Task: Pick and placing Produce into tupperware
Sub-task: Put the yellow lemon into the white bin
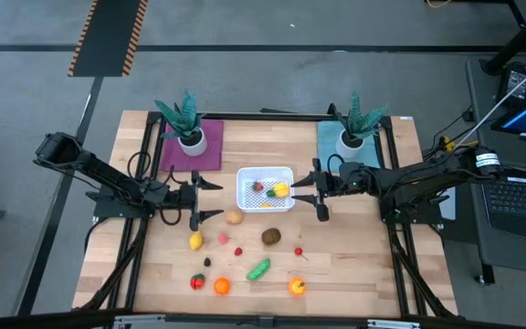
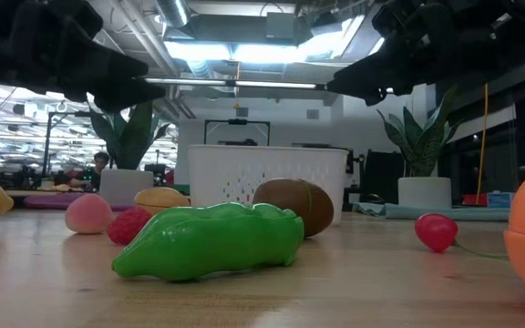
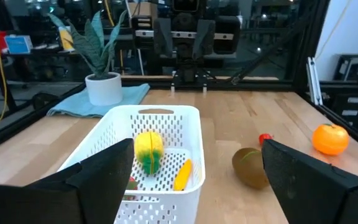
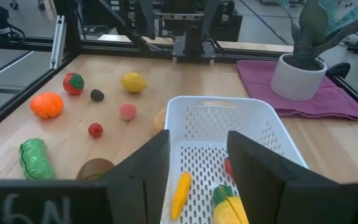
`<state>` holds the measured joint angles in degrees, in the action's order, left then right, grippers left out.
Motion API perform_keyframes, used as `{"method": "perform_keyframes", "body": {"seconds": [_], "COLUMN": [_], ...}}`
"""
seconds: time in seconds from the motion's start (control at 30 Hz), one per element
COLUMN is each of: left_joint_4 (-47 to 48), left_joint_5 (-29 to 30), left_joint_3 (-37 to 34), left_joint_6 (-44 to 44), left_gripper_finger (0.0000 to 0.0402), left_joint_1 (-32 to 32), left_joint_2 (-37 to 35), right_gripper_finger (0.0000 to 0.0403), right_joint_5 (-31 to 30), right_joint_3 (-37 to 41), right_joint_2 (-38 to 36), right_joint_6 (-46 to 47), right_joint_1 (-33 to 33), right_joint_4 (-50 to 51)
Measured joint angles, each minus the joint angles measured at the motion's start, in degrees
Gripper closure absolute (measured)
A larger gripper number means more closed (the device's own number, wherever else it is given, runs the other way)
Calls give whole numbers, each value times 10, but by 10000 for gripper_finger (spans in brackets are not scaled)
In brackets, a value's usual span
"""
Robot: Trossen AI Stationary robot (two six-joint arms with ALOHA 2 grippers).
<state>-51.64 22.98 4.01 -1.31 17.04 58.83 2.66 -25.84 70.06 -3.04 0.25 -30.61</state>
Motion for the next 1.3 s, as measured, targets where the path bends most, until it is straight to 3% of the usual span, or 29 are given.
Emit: {"method": "perform_keyframes", "body": {"seconds": [0.3,0.47,0.57,0.73,0.87,1.03,1.3], "left_joint_4": [44,196,323,570,701,765,767], "left_joint_5": [-1,5,46,107,145,168,169], "left_joint_3": [9,78,145,263,316,333,334], "left_joint_6": [-1,-23,-60,-197,-327,-482,-662], "left_gripper_finger": [55,59,55,58,59,54,61], "left_joint_1": [2,17,32,63,104,160,220], "left_joint_2": [0,0,0,0,0,0,38], "right_gripper_finger": [240,240,240,240,240,240,240], "right_joint_5": [0,0,0,0,0,0,0], "right_joint_3": [0,0,0,0,0,0,0], "right_joint_2": [0,0,0,0,0,0,0], "right_joint_6": [28,27,27,28,28,28,28], "right_joint_1": [0,0,0,0,0,0,0], "right_joint_4": [1,1,2,3,9,30,33]}}
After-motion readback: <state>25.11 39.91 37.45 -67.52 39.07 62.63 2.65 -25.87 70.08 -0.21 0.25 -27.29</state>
